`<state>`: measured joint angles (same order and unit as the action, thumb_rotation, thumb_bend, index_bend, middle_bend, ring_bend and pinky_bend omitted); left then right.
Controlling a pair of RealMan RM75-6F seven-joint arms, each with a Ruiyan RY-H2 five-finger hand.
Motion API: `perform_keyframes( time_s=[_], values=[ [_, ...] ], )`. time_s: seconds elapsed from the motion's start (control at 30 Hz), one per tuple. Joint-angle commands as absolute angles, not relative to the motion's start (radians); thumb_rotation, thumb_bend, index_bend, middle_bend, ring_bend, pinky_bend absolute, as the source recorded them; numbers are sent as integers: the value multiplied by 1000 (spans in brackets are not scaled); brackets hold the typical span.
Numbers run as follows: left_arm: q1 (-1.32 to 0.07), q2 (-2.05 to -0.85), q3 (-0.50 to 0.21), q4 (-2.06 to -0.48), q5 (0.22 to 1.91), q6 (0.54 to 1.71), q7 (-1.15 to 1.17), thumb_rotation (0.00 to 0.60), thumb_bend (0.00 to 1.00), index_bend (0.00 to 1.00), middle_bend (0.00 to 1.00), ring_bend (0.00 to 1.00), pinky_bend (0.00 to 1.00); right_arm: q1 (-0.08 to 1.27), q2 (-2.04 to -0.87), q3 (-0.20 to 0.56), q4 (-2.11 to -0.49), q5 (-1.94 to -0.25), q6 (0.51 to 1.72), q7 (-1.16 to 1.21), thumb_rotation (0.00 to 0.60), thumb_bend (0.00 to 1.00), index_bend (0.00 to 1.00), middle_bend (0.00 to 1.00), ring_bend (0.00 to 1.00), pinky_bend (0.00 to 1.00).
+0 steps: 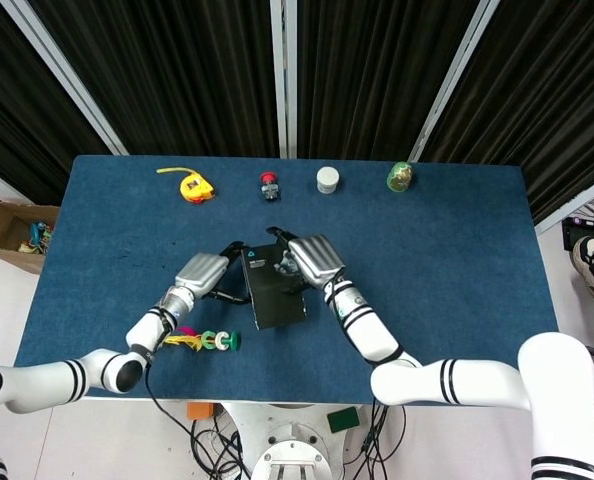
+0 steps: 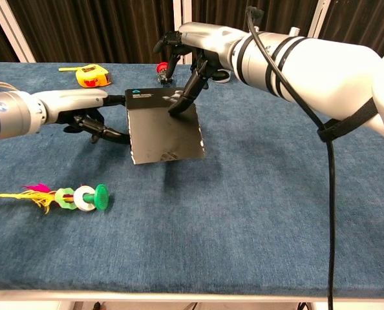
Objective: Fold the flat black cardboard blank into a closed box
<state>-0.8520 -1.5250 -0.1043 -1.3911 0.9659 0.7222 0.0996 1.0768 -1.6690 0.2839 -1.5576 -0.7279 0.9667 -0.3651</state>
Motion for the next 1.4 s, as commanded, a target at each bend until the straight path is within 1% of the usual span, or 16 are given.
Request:
perform_keyframes(
  time_s=[0.03, 0.13, 0.2, 0.3, 0.4, 0.43, 0.5, 0.6, 0.67, 0.83, 1.0, 1.03, 1.13, 1.2, 1.27, 1.4],
  values=[
    [-849, -1489, -92, -1419, 941, 712, 128, 247, 2, 0, 0, 541, 850, 1075, -1679, 276, -1552, -745, 968, -371, 600, 0, 198, 313, 740, 1000],
    [-851, -1446, -76, -1450, 909, 693, 156, 298, 2, 0, 0, 529, 818, 1070, -1698, 263, -1536, -777, 974, -378, 600, 0, 213, 314, 739, 1000],
    [-855, -1425, -64, -1464, 887, 678, 173, 356, 3, 0, 0, 529, 811, 1069, -1712, 251, -1518, -803, 982, -386, 600, 0, 229, 315, 740, 1000],
    [-861, -1408, -55, -1479, 862, 652, 179, 416, 3, 0, 0, 529, 804, 1066, -1742, 241, -1480, -832, 992, -392, 600, 0, 248, 316, 740, 1000],
    [-865, -1402, -49, -1481, 851, 653, 190, 452, 2, 0, 0, 529, 800, 1064, -1767, 241, -1445, -852, 994, -392, 600, 0, 262, 316, 740, 1000],
    [-864, -1400, -48, -1484, 848, 659, 193, 455, 2, 0, 0, 529, 800, 1064, -1773, 241, -1434, -860, 997, -396, 600, 0, 270, 317, 743, 1000],
    [-861, -1390, -48, -1492, 841, 684, 205, 485, 2, 0, 0, 529, 799, 1064, -1790, 238, -1408, -883, 1006, -406, 600, 0, 288, 322, 749, 1000],
    [-851, -1365, -48, -1511, 830, 739, 233, 569, 2, 0, 0, 529, 799, 1062, -1809, 226, -1372, -920, 1015, -419, 600, 1, 320, 333, 752, 1000],
    [-839, -1342, -54, -1528, 819, 785, 246, 593, 2, 0, 0, 529, 799, 1059, -1824, 208, -1337, -962, 1027, -434, 600, 7, 346, 344, 756, 1000],
    [-810, -1289, -77, -1565, 808, 877, 257, 600, 2, 0, 0, 529, 799, 1049, -1863, 161, -1236, -1077, 1036, -419, 600, 50, 448, 380, 771, 1000],
    [-769, -1289, -102, -1553, 857, 996, 257, 600, 2, 0, 0, 511, 798, 1048, -1914, 95, -1064, -1249, 1061, -373, 600, 200, 597, 439, 784, 1000],
    [-762, -1295, -104, -1548, 869, 1015, 257, 600, 2, 0, 0, 508, 798, 1049, -1925, 84, -1028, -1278, 1066, -366, 600, 222, 614, 449, 786, 1000],
    [-741, -1310, -110, -1535, 908, 1053, 244, 600, 2, 0, 0, 500, 796, 1050, -1959, 59, -926, -1351, 1078, -331, 600, 332, 668, 500, 799, 1000],
    [-731, -1318, -110, -1527, 931, 1058, 231, 600, 2, 0, 0, 500, 795, 1050, -1981, 49, -867, -1389, 1086, -310, 600, 389, 693, 527, 807, 1000],
    [-724, -1321, -110, -1520, 945, 1055, 222, 600, 2, 0, 0, 500, 794, 1049, -1996, 47, -829, -1410, 1090, -295, 600, 416, 702, 535, 809, 1000],
    [-706, -1324, -116, -1510, 968, 1058, 205, 600, 2, 0, 0, 499, 794, 1041, -2011, 56, -790, -1442, 1107, -259, 600, 428, 706, 540, 809, 1000]
  ],
)
